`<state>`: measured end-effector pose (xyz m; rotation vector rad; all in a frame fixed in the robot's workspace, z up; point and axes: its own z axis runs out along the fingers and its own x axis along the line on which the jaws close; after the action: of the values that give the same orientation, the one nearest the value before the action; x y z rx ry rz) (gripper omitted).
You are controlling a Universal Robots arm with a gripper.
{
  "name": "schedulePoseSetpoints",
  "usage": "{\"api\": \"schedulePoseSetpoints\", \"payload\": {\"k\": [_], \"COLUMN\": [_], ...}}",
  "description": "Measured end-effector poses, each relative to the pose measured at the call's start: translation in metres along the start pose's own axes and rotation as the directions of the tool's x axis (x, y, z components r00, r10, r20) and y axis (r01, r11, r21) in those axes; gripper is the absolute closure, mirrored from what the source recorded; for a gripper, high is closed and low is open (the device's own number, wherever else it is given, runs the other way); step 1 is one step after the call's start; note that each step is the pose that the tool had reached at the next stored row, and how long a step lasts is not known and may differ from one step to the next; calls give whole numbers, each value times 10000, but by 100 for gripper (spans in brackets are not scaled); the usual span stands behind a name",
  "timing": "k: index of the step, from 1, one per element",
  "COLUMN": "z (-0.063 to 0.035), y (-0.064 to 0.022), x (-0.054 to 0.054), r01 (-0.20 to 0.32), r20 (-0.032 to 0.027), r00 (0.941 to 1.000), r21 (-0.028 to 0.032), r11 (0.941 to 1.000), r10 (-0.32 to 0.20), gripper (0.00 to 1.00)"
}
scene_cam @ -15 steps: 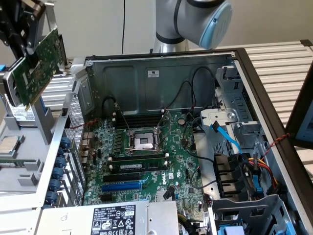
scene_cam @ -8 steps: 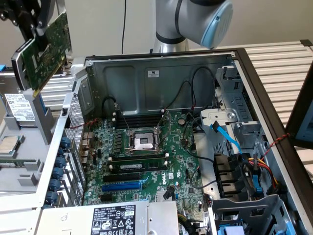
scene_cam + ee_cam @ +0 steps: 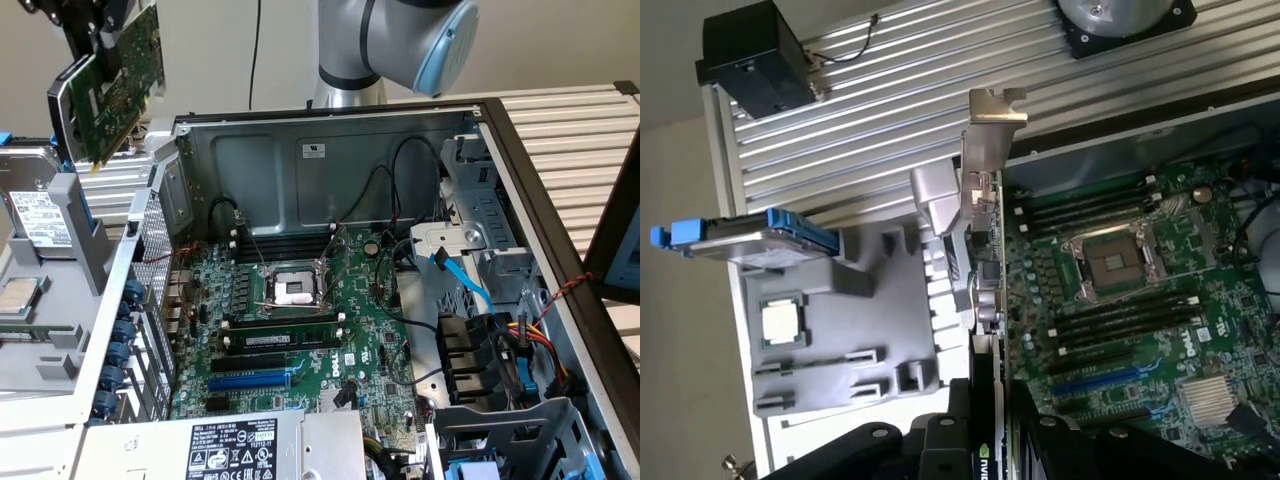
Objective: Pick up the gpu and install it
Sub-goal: 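Pick up the gpu and move the gpu toward the slot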
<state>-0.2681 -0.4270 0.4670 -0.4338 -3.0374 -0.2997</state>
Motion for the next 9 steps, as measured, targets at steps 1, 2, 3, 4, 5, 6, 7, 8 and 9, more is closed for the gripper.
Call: {"api": "schedulePoseSetpoints", "payload": {"k": [1, 2, 3, 4, 5, 6, 7, 8, 9], "z": [-13, -23, -31, -35, -39, -42, -45, -47, -48], "y": [11, 23, 35, 44, 51, 56, 59, 61, 63], "x": [-37, -81, -123, -155, -184, -206, -222, -239, -254], "r01": [-4, -5, -4, 1, 7, 19, 39, 64, 90], "r20": [-16, -24, -26, -27, -30, -27, -18, -3, 13], "r00": [10000, 10000, 10000, 10000, 10000, 10000, 10000, 10000, 10000], "r21": [5, 7, 7, 7, 3, -13, -41, -79, -116], "r11": [10000, 10000, 10000, 10000, 10000, 10000, 10000, 9999, 9999], "r10": [4, 5, 4, 0, -7, -19, -39, -64, -90], "gripper": [74, 74, 74, 74, 74, 74, 74, 74, 74]}}
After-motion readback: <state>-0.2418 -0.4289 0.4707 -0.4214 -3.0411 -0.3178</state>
